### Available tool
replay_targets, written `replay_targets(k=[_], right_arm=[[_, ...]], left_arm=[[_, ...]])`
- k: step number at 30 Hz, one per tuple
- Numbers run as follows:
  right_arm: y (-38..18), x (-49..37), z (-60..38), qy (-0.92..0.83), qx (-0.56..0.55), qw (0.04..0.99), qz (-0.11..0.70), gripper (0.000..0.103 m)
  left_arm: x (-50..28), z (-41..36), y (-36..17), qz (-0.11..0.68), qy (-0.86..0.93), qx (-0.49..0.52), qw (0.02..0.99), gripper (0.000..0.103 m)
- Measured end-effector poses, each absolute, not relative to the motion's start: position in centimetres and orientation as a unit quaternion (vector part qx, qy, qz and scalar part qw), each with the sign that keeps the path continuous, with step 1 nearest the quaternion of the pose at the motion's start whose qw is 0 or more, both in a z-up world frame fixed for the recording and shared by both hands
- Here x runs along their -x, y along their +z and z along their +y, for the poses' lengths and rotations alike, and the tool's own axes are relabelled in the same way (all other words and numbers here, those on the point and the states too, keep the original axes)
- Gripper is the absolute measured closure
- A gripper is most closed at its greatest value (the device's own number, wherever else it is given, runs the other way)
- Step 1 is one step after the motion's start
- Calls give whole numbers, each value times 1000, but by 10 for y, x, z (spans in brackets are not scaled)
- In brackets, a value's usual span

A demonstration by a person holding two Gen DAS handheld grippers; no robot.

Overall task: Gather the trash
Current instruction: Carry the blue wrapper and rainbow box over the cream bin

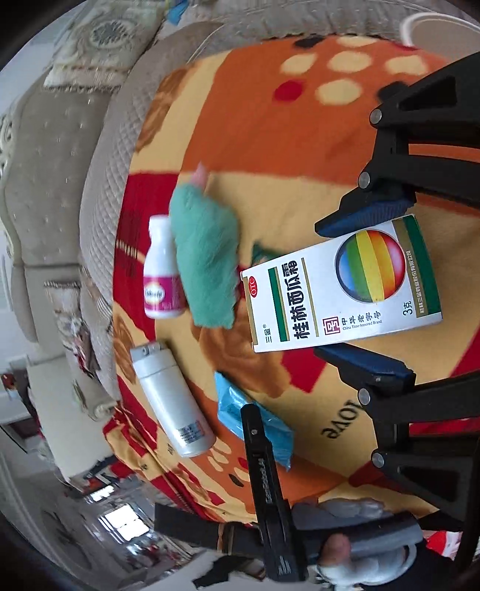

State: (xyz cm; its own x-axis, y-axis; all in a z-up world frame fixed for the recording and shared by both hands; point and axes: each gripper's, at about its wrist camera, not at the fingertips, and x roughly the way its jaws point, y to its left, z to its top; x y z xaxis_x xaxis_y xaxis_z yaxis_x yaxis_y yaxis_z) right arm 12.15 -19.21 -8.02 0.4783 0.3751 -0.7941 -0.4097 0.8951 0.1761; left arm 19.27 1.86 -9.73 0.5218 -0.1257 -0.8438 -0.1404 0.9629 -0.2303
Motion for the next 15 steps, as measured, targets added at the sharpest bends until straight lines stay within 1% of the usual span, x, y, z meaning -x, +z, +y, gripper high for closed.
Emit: replay_targets(k=[1,7,8,15], right_arm=[[-79,-116,-198,222,14,862,455,46],[-80,-86,-223,192,-9,872,449,47],[-80,-82,-225,188,-11,874,449,47],[-84,-58,-245,165,-43,877,449,47]], left_arm=[[-189,17,-96,487,-3,134,863,46],[-158,-2,-80,475,-43,124,870,53],[-153,-7,-77,473,-50,121,871,57],[-116,-49,-54,450,-101,97,882,57]])
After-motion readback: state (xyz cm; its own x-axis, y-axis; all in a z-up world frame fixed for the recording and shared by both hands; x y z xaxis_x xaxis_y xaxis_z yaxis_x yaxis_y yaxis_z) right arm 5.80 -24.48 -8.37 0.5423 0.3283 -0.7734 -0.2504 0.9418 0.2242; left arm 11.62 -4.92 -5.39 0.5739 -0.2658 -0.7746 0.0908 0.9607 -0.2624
